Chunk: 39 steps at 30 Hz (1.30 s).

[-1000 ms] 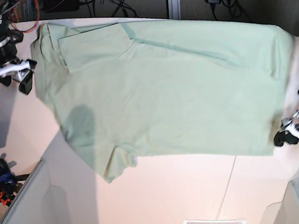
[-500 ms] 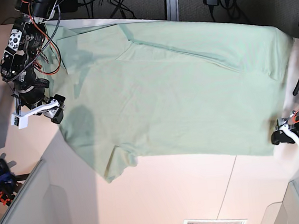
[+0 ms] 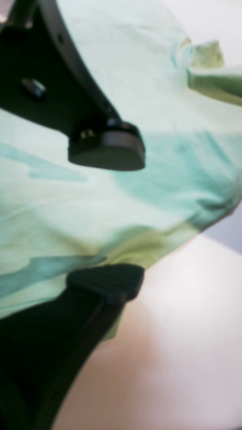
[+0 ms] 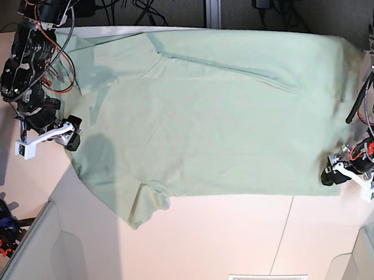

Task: Fold the T-shirt properly
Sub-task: 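Grasp the hem-side edge with both grippers and fold it over lengthwise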

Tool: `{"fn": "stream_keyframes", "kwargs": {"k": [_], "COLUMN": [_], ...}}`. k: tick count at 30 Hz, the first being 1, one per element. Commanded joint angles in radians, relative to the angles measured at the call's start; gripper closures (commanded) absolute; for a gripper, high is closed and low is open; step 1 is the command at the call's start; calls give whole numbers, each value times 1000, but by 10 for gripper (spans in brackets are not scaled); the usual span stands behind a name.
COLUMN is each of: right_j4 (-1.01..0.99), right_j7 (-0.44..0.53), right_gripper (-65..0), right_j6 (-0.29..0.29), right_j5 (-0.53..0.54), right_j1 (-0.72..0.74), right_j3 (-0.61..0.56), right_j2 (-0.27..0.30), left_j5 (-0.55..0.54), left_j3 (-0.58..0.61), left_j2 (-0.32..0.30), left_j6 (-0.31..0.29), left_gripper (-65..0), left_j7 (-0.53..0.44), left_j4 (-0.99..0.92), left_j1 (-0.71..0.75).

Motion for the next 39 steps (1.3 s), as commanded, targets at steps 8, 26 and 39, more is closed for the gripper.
{"fn": "stream_keyframes", "kwargs": {"k": [8, 26, 39], "right_j4": [6, -753, -797], "right_j7": [55, 170, 212], "right_gripper": [-430, -430, -430], "right_j6": [-5, -3, 80], "right_j5": [-3, -152, -146], "right_j1": [66, 503, 506], "right_j3": [5, 3, -20], "right_j2": [17, 118, -25], "left_j5": [14, -10, -22], "left_j3": [0, 0, 0], "left_j2": [12, -27, -26], "left_j6": [-112, -135, -135], "left_gripper": [0, 0, 0], "left_j7": [-7, 23, 30], "left_j4": [8, 8, 8], "left_j1": [-20, -19, -19]}}
